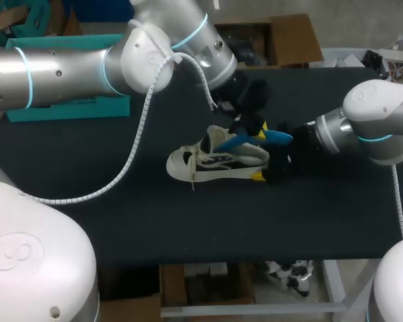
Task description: Open the shoe tongue, take the insole out of the shoe, put the insole back into the shoe, and pack the shoe into the shoebox
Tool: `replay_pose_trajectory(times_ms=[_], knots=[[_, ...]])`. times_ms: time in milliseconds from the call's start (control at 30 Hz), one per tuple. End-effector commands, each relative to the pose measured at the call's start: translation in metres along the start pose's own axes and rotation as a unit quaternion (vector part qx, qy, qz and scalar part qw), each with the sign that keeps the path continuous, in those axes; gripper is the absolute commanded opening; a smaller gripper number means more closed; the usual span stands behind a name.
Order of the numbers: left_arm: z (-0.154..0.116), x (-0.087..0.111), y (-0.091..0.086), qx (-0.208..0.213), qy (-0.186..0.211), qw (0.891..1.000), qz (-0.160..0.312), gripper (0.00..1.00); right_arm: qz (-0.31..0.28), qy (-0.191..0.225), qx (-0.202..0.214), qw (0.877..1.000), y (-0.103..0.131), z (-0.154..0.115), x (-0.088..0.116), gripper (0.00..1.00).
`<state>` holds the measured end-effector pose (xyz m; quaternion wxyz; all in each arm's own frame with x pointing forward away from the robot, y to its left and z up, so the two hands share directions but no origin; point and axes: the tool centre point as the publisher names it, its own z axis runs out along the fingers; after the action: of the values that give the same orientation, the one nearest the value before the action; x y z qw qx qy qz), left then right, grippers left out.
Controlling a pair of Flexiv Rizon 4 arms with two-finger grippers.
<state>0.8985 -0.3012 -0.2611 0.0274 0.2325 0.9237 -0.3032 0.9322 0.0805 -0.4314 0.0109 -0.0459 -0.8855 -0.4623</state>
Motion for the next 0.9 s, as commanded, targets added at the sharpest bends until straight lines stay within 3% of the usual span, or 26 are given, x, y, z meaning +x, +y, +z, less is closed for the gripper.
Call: replay_pose_trajectory(times_ms=[33, 367, 633, 767, 900], knots=[[-0.015, -0.004, -0.004, 0.042, 0.015, 0.999, 0.014, 0.00, 0.003, -0.002, 0.006, 1.000, 0.000, -0.001, 0.001, 1.00], [-0.042, -0.009, -0.058, 0.130, 0.038, 0.987, 0.090, 0.00, 0.018, -0.019, 0.026, 0.999, -0.004, -0.029, 0.019, 1.00], [-0.061, -0.005, -0.107, 0.175, 0.036, 0.973, 0.147, 0.00, 0.020, -0.032, 0.065, 0.997, 0.003, -0.066, 0.028, 1.00], [-0.073, -0.006, -0.115, 0.208, 0.037, 0.963, 0.165, 0.00, 0.010, -0.030, 0.086, 0.996, 0.011, -0.080, 0.027, 1.00], [-0.090, -0.008, -0.107, 0.244, 0.024, 0.958, 0.150, 0.00, 0.001, -0.024, 0.100, 0.995, 0.019, -0.088, 0.023, 1.00]])
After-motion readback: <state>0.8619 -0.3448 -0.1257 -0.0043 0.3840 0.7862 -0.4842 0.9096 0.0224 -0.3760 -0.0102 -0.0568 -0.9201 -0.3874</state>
